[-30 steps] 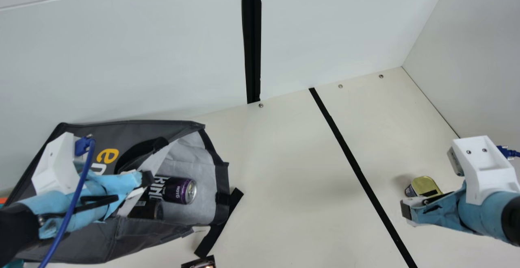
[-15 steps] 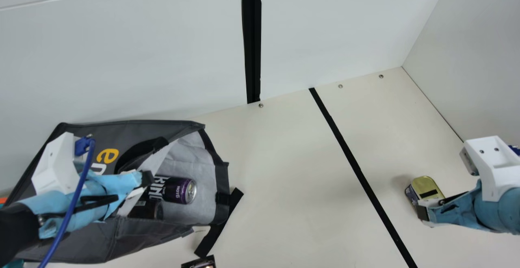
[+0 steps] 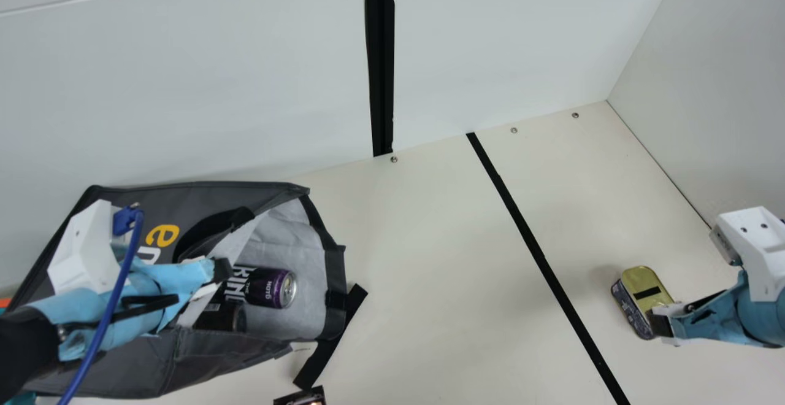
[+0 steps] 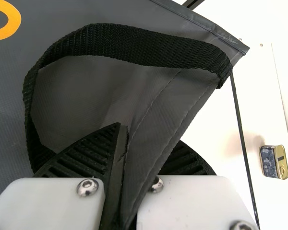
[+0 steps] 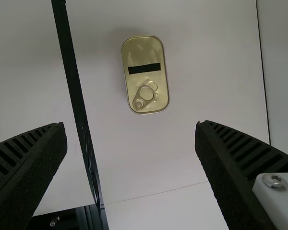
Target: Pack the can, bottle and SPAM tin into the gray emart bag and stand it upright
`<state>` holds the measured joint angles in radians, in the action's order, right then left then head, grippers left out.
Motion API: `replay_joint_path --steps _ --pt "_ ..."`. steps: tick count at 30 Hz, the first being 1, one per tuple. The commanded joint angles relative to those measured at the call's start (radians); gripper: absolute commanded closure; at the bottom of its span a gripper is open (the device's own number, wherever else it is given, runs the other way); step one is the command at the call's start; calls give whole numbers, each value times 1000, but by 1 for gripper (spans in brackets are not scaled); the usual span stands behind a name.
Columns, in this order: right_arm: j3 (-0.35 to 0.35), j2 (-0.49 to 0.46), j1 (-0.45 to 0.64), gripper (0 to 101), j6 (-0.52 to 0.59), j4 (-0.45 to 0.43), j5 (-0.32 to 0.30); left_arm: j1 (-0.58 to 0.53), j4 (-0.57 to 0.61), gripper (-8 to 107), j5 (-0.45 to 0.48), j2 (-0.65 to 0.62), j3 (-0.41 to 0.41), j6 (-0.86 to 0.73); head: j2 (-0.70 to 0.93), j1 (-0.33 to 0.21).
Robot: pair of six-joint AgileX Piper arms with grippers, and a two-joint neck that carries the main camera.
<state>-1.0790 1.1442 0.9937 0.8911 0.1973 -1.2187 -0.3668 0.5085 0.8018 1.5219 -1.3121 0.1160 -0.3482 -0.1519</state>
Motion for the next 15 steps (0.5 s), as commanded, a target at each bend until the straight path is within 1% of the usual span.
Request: replay_joint_path --steps 1,15 --pt "-3 12 8 6 24 4 -1 0 0 107 0 0 0 0 -1 -23" --pt "-17 96 30 6 110 32 -1 0 0 107 0 0 0 0 -1 -23"
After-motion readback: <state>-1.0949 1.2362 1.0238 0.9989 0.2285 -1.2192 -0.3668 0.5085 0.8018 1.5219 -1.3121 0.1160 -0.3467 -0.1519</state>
